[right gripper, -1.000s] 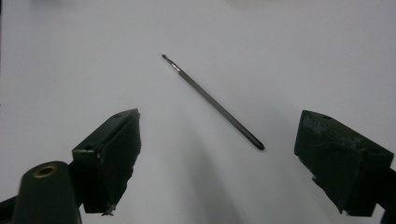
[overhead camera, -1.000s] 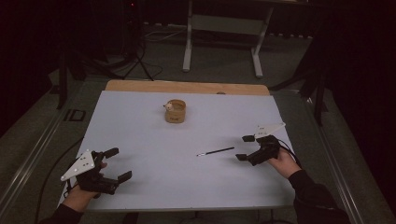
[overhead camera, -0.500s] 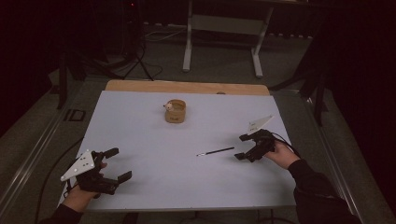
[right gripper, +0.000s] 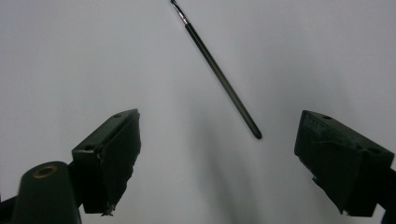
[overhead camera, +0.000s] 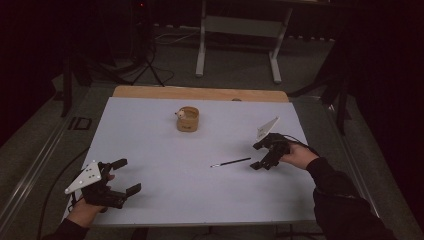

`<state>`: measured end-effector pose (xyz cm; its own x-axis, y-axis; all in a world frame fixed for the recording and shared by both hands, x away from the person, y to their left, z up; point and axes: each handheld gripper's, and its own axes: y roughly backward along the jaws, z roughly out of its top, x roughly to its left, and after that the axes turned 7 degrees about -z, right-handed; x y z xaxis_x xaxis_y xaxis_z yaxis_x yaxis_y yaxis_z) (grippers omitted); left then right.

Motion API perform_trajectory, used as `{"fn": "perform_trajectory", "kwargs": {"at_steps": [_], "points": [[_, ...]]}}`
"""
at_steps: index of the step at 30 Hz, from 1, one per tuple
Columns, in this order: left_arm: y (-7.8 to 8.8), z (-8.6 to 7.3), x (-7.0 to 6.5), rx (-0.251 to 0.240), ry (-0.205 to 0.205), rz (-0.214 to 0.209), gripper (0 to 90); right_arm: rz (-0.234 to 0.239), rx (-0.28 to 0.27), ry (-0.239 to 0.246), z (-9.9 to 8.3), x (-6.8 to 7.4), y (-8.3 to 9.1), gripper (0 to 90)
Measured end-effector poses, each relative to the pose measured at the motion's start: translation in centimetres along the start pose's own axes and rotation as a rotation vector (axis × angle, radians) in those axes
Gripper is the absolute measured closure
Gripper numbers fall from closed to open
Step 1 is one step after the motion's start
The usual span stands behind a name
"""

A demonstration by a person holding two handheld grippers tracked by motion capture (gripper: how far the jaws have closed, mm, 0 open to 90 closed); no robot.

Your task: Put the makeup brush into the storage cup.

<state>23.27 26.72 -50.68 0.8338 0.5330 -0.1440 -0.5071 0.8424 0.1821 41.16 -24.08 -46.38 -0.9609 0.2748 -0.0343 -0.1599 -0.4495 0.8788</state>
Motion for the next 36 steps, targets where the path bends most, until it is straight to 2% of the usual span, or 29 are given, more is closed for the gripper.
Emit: {"fn": "perform_trajectory", "kwargs": {"at_steps": [7, 15, 19, 21, 25, 29, 31, 34, 36], "points": [[-0.1, -0.1, 0.0, 0.007, 0.003, -0.002, 0.0, 0.013, 0.072, 0.05, 1.2, -0.3, -0.5, 15.4], [-0.1, -0.1, 0.0, 0.004, 0.007, -0.006, 0.0, 0.057, 0.175, 0.107, 2.2, 0.1, -1.5, 16.4], [-0.1, -0.1, 0.0, 0.003, 0.008, -0.01, 0.0, 0.043, 0.213, 0.14, 2.6, 0.4, -2.0, 17.7], [-0.1, -0.1, 0.0, 0.002, 0.009, -0.01, 0.0, 0.083, 0.227, 0.119, 2.9, 0.2, -2.3, 19.1], [-0.1, -0.1, 0.1, 0.002, 0.009, -0.011, 0.0, 0.081, 0.239, 0.213, 3.4, 0.5, -2.7, 24.7], [-0.1, -0.1, 0.1, 0.001, 0.01, -0.013, 0.0, 0.093, 0.247, 0.306, 4.1, 0.9, -2.9, 34.9], [-0.1, -0.1, 0.1, 0.002, 0.01, -0.013, 0.0, 0.087, 0.232, 0.354, 4.5, 1.0, -3.0, 37.5], [-0.1, -0.1, 0.1, 0.003, 0.009, -0.013, 0.0, 0.089, 0.211, 0.395, 5.0, 1.0, -3.0, 43.6], [-0.1, -0.1, 0.1, 0.001, 0.01, -0.014, 0.0, 0.087, 0.2, 0.404, 5.2, 1.0, -3.1, 47.0]]}}
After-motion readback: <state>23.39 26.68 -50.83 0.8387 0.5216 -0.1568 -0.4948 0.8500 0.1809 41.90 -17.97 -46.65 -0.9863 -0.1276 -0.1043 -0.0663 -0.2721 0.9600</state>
